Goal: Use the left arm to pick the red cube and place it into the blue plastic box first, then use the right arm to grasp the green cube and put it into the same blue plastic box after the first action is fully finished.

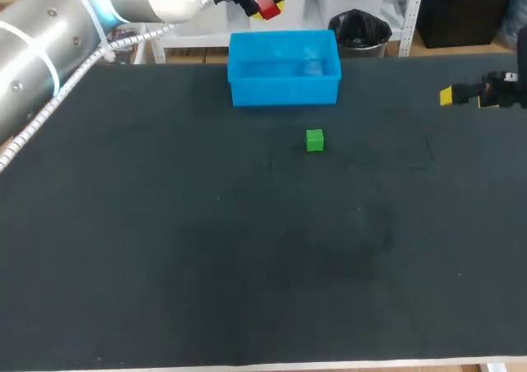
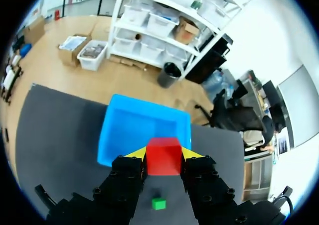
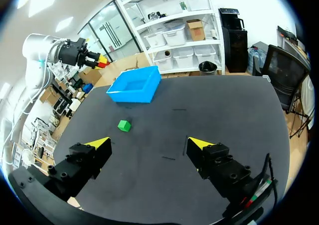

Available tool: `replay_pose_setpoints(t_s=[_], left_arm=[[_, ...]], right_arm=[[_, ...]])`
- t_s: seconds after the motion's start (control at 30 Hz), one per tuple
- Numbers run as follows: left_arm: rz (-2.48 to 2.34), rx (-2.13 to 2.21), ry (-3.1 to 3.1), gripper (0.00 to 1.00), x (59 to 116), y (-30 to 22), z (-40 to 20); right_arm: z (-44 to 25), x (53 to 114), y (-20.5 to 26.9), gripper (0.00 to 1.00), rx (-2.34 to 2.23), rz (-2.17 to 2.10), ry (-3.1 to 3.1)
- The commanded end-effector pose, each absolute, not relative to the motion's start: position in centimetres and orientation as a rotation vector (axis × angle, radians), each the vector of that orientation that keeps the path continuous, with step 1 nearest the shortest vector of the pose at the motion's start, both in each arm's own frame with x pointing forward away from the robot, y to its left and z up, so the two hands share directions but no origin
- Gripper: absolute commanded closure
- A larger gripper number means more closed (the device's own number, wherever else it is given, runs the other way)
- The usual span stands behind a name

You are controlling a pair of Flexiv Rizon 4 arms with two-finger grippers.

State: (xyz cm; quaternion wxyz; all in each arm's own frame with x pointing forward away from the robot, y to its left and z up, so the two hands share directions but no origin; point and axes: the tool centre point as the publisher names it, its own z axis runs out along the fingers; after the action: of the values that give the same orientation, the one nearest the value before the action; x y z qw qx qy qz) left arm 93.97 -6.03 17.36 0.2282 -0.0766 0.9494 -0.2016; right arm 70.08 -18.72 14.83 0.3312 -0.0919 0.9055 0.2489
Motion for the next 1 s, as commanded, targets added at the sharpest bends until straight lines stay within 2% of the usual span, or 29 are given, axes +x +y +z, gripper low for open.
replay_pose_setpoints(t_s=[0.03, 0.97, 1.0], left_arm=[[-0.598, -0.221, 2.617, 1.00, 96.0, -6.3, 16.6], [-0.670, -0.447, 2.660, 1.00, 98.7, -5.5, 10.0], [-0.670, -0.449, 2.660, 0.91, 98.7, -5.5, 10.0]], right_arm=[[15.0, 70.0, -18.6, 0.00, -0.235, 0.642, 2.371], [15.0, 70.0, -18.6, 0.00, -0.235, 0.642, 2.371], [15.0, 70.0, -18.6, 0.00, -0.235, 0.642, 2.371]])
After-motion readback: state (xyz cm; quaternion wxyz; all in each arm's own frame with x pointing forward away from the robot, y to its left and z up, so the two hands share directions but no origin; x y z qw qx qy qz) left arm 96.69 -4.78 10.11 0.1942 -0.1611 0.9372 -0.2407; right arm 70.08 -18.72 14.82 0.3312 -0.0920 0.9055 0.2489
